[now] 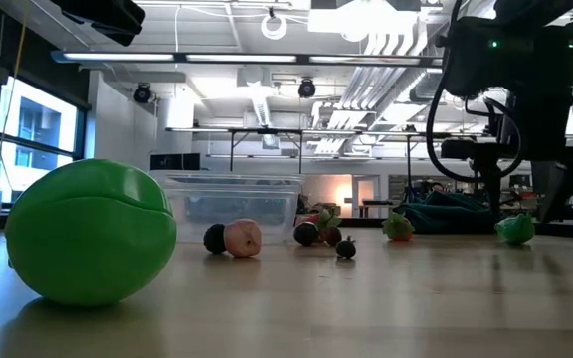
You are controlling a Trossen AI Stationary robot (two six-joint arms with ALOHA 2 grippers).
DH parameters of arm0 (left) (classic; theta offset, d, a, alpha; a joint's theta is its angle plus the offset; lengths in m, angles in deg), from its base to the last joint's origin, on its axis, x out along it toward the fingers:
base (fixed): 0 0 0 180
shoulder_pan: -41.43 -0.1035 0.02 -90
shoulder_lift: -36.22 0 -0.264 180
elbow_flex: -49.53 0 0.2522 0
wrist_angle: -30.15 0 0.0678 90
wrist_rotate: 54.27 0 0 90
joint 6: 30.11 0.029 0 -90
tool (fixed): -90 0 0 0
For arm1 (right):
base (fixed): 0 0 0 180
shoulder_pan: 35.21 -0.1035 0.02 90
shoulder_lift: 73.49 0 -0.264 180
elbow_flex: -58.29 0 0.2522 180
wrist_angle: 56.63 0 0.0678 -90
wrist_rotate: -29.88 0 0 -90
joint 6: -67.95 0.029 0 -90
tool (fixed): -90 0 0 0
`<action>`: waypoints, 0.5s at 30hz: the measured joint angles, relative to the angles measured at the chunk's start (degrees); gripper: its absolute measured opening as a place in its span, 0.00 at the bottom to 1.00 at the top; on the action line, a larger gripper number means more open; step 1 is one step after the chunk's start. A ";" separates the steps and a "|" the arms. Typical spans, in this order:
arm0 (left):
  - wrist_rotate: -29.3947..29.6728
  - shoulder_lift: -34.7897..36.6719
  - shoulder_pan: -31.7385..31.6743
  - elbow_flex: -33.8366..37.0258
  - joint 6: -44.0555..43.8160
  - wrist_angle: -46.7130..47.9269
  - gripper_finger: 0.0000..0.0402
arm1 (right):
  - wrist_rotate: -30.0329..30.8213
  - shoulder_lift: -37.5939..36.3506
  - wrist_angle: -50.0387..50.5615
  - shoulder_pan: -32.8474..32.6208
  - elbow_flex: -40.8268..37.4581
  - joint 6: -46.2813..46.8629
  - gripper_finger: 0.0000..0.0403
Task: Pick and placing Produce into tupperware
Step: Put the green pea into the transparent container
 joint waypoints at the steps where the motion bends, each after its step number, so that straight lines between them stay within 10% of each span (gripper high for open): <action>1: 0.00 0.02 -0.01 -0.01 0.00 0.00 0.05 | 0.00 0.20 -0.02 -0.09 0.00 0.28 0.56; 15: 0.00 0.02 0.00 -0.02 0.00 0.00 0.05 | 1.58 4.12 -2.03 0.89 0.00 0.42 0.71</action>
